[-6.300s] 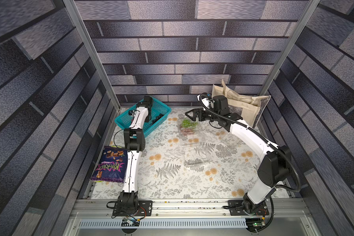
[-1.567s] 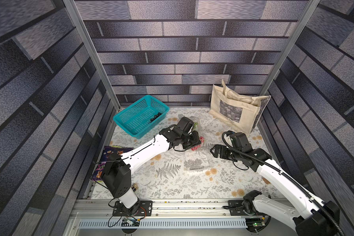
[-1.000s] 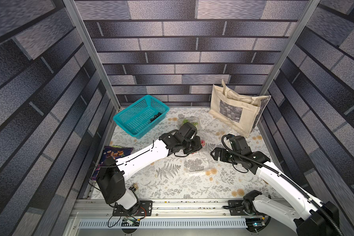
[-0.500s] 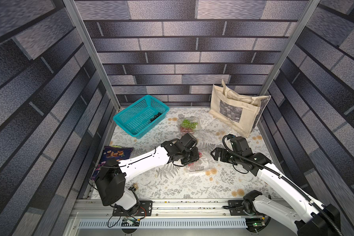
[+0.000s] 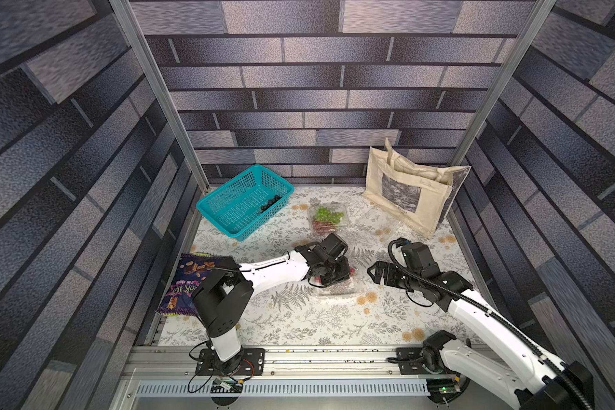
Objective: Pack grapes into containers
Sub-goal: Place the grape into the packing box.
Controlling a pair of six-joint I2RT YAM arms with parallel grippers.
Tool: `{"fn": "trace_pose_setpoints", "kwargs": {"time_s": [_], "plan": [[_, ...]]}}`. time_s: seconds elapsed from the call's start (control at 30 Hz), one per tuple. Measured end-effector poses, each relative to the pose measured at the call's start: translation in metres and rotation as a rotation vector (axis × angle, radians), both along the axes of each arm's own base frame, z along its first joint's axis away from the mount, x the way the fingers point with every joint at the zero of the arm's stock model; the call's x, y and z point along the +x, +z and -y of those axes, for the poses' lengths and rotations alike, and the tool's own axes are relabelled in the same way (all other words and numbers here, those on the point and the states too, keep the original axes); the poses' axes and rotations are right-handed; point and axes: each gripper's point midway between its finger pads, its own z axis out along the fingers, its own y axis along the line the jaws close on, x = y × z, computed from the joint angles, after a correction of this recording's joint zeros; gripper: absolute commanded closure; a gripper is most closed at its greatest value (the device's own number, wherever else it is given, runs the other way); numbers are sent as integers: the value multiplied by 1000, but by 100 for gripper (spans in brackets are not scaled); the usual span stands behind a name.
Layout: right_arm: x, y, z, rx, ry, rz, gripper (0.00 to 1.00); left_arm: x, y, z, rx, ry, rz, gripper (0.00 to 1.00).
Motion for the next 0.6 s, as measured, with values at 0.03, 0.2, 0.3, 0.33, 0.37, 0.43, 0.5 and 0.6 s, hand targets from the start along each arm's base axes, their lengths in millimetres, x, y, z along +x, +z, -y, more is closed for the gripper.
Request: {"fn": "trace_pose_setpoints", "kwargs": {"time_s": [0.03,0.2,0.3,0.33,0.37,0.43,0.5,0.6], "plan": [[0,0,0,-2,-1,1,0,2,0,0,-4,4,2,89],[1,-4,1,-15,-7,-10,0,13,6,2,-44,12,15,75],[2,-5,2,-15,-11,-14,0,16,10,3,-55,10,27,60],[2,-5,2,-15,-14,-14,0,19,13,4,-60,13,31,56],[2,-5,2,-15,-15,-14,0,22,18,5,-69,16,39,51],[2,-5,2,-14,-16,-15,0,29,28,7,-90,19,56,42],[2,-5,2,-14,-17,-15,0,37,41,9,-111,19,81,34],[3,-5,1,-16,-16,-20,0,49,62,1,-134,38,114,21]]}}
